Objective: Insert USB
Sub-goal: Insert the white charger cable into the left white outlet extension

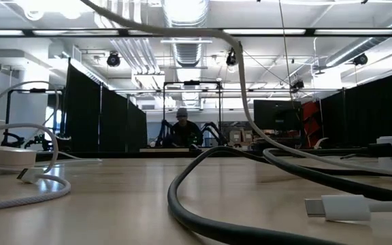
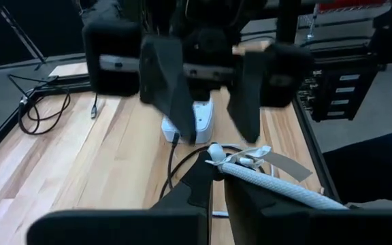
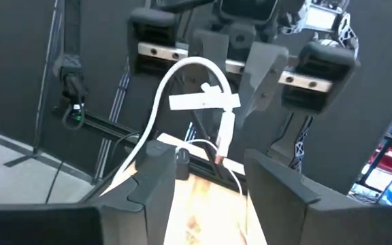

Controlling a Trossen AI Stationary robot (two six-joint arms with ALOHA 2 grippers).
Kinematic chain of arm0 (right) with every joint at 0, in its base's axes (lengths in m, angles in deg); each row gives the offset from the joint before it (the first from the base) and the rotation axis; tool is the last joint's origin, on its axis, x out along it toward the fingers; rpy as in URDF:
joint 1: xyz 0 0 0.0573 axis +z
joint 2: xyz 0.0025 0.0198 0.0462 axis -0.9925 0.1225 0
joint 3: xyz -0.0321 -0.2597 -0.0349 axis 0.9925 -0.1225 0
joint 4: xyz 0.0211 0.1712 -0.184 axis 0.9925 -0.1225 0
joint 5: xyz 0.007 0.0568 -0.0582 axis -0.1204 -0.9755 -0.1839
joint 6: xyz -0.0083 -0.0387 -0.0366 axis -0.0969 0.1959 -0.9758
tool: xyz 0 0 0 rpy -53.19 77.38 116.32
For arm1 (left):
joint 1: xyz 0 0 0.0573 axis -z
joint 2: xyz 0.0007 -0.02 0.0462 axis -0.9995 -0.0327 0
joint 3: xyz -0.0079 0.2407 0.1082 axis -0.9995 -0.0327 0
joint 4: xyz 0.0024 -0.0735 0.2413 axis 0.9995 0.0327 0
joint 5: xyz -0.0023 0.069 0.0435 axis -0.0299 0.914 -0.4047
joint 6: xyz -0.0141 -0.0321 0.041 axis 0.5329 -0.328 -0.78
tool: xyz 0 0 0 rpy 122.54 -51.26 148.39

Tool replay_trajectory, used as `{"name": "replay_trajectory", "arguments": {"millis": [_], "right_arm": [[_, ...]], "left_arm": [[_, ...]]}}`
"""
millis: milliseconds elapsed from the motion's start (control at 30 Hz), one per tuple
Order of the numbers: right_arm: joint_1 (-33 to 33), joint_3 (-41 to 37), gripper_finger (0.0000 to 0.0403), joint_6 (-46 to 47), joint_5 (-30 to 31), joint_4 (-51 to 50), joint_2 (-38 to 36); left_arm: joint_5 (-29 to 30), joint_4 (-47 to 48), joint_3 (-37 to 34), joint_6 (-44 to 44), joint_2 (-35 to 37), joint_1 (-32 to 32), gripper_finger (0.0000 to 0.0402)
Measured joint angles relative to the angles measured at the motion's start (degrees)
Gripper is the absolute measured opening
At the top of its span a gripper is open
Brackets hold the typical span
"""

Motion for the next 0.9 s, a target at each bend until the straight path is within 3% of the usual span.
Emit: {"name": "replay_trajectory", "arguments": {"millis": [133,300,667,800,900], "right_arm": [[0.0,2.3,0.0173,-0.4,5.3,-0.1,1.8],[0.1,2.6,0.014,1.5,5.6,0.0,1.8],[0.3,2.6,0.0012,3.4,3.5,-0.3,1.8],[1.1,2.6,0.0004,1.6,4.5,-0.3,1.8],[2.5,2.8,0.0003,-2.5,9.0,-0.4,1.8]], "left_arm": [[0.0,-0.1,0.0,0.0,0.0,0.2,0.001],[0.0,-0.1,0.0,-0.1,0.0,0.4,0.001],[0.1,-0.1,0.0,0.6,0.0,0.4,0.001],[0.1,0.1,0.0,2.1,0.0,0.4,0.001],[0.6,0.4,0.0,4.9,0.0,0.3,0.0018]]}}
